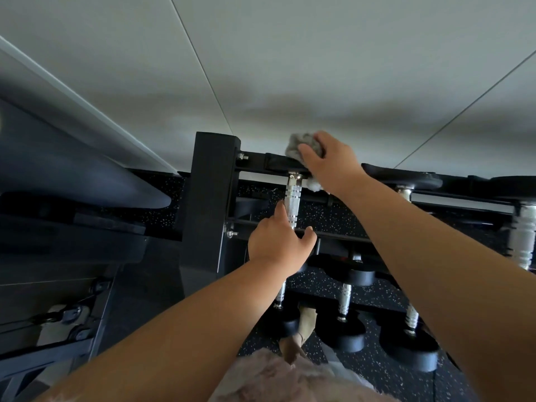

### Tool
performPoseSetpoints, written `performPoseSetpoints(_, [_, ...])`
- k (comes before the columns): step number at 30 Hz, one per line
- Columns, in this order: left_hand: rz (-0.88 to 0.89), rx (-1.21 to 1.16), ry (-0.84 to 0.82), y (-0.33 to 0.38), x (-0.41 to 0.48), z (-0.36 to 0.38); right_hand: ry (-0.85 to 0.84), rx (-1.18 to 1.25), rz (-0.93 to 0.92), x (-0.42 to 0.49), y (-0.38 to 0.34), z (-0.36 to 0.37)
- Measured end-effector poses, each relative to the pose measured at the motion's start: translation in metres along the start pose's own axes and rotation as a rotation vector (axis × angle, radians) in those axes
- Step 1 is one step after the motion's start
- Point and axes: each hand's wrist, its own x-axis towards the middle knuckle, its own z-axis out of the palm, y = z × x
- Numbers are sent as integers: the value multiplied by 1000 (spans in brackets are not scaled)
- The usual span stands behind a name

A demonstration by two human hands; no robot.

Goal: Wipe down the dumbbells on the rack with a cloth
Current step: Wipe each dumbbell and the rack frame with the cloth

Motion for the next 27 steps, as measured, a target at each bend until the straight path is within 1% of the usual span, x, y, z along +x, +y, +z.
performPoseSetpoints(3, [14, 3, -1, 0, 1, 1, 85, 36, 96, -5, 16, -4])
performPoseSetpoints(5, [15, 6, -8, -1, 1, 1, 70, 26, 75, -4, 9, 5])
performPoseSetpoints(8, [8, -7, -19, -3, 2, 1, 11, -20, -77, 6, -15, 20])
performPoseSetpoints(11, [12, -16, -17, -4, 3, 2, -105, -116, -135, 23, -28, 21])
performPoseSetpoints(13, [12, -10, -17, -5, 3, 3, -204, -128, -121, 36, -27, 15])
performPoseSetpoints(15, [11, -9, -18, -5, 3, 3, -284, -75, -56, 47, -25, 8])
performPoseSetpoints(18, [7, -18, -25, -4, 3, 3, -326, -94, 33, 62, -18, 3])
performPoseSetpoints(21, [-5, -20, -18, -3, 3, 4, -357, -123, 49, 56, -20, 4])
performPoseSetpoints(23, [-4, -15, -16, -3, 3, 4, -332, -128, -18, 39, -22, 4])
performPoseSetpoints(25, [3, -1, -15, -3, 4, 4, -234, -136, -92, 20, -18, 4])
performPoseSetpoints(27, [4, 8, -12, -3, 3, 4, -145, -91, -147, 8, -15, 4])
